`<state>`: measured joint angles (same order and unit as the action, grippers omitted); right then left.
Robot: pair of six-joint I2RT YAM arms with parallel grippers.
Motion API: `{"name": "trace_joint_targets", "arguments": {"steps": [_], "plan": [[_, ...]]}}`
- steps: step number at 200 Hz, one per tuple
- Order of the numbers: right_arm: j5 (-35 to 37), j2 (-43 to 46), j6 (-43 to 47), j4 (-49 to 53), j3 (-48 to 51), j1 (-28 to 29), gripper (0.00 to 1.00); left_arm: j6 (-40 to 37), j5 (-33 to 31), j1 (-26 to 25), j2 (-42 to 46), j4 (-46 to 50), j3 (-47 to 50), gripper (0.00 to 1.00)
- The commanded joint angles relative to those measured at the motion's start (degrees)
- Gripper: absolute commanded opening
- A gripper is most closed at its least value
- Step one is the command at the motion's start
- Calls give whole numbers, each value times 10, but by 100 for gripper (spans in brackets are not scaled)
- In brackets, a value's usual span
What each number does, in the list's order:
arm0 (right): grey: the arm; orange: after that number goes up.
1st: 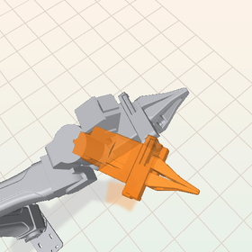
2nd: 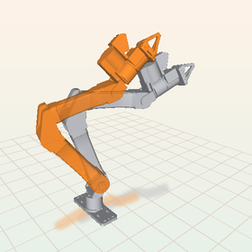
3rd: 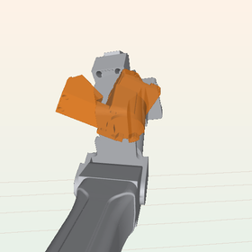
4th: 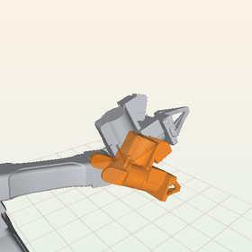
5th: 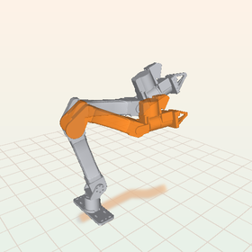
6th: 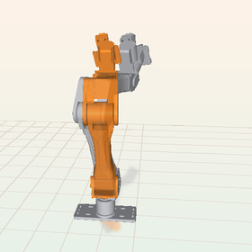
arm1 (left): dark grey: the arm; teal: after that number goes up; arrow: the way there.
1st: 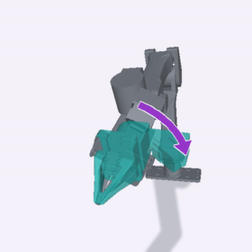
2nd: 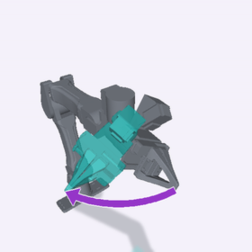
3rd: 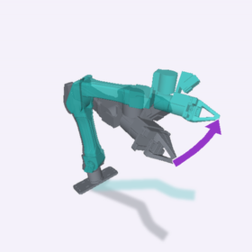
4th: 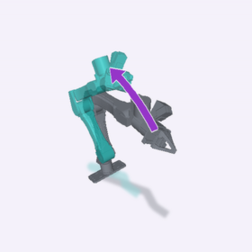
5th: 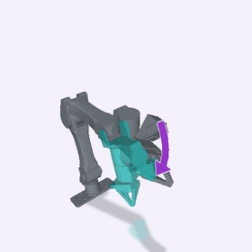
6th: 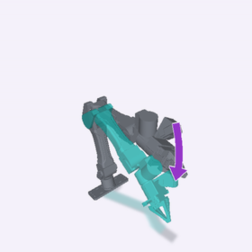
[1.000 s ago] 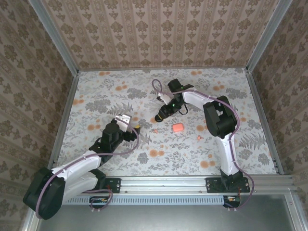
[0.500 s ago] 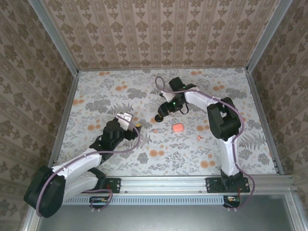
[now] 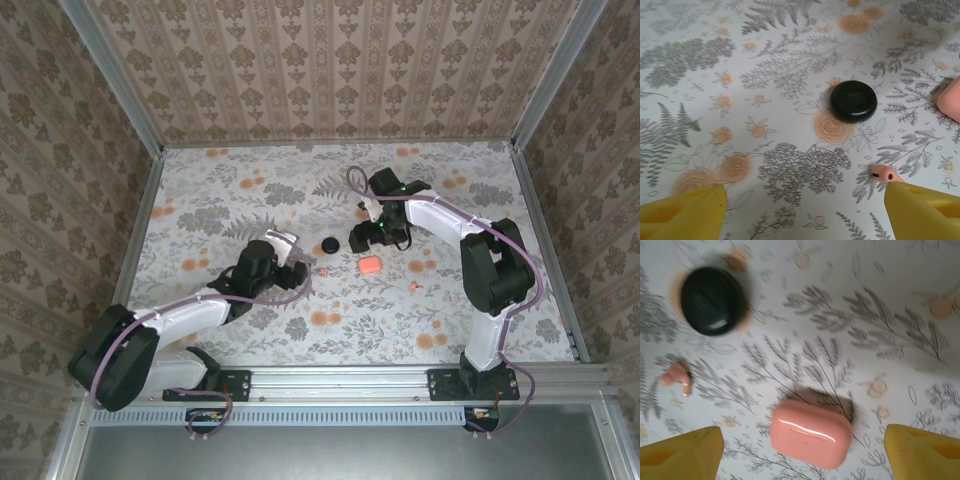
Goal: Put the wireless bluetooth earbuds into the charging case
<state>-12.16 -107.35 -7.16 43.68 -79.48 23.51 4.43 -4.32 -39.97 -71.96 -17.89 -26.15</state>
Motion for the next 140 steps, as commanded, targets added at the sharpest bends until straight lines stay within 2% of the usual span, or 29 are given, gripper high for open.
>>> {"name": "trace_joint_targets", "arguments": {"steps": [1, 72, 140], "plan": [[32, -11, -25, 44, 8, -1, 86, 16, -6, -15, -26, 30, -32, 83], [27, -47, -36, 54, -6, 24, 87, 15, -25, -24, -37, 35, -41, 83], [71, -89, -42, 80, -21, 42, 87, 7, -33, -24, -33, 38, -41, 83]]}}
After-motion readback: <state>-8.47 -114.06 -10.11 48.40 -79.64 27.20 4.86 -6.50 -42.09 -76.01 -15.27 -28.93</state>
